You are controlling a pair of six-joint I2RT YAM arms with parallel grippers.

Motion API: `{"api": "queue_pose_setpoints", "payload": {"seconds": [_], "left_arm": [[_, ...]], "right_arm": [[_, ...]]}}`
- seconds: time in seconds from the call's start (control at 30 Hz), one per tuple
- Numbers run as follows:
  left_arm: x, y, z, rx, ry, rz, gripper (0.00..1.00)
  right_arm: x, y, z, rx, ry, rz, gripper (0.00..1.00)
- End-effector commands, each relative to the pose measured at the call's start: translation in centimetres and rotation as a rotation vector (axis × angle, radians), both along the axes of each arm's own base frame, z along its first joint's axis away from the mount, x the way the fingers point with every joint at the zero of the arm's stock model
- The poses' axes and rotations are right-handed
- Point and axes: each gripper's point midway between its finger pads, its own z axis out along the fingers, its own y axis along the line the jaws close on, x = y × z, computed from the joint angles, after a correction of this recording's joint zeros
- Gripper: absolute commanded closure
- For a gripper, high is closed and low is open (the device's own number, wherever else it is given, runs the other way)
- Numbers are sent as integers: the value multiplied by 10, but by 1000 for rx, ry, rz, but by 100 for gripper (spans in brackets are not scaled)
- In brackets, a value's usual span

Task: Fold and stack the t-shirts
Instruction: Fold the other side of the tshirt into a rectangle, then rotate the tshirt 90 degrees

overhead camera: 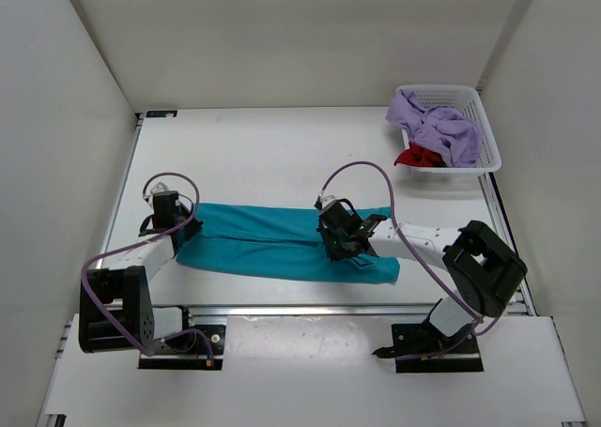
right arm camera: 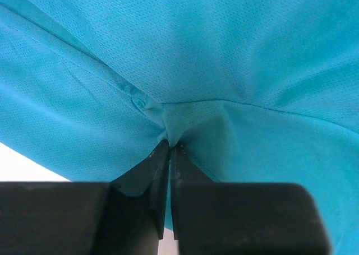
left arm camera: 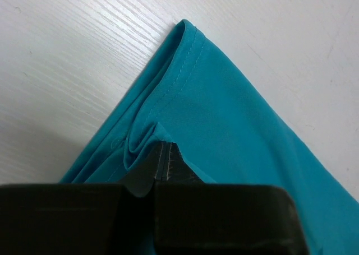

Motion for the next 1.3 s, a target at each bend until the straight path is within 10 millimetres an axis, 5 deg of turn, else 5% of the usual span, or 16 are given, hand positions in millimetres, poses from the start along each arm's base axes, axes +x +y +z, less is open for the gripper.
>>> {"api": "queue_pose_setpoints", "payload": {"seconds": [0.0,0.2,0.43,0.63,0.73,0.8,0.87,1.0,1.13,1.27], "left_arm": [[6,-1,16,-22,-48,-15,100],[18,2,64,-22,-170,-14,100],[22,-2,82,-51,-203,-30,100],[19,-6,88,-57,-225,-52,100],[21,-25,91,-40,-234,-98,98],[24,-52,94,-37,-246,-168,96],[28,-80,94,-28,-252,-227,95],[37,-122,81,-61,-226,-319,92],[49,-139,61,-134,-177,-364,91],[53,-134,40,-214,-142,-345,92]], "right_arm": [[4,2,9,23,-37,-9,100],[-5,12,41,115,-34,28,100],[-27,17,46,125,70,106,97],[-44,17,34,132,136,129,72],[-34,13,57,193,71,107,60],[-12,-5,79,269,-2,28,60],[9,-19,92,396,-42,-50,77],[48,-84,86,567,-108,-339,94],[70,-133,67,611,-154,-540,74],[78,-155,40,584,-119,-625,63]]}}
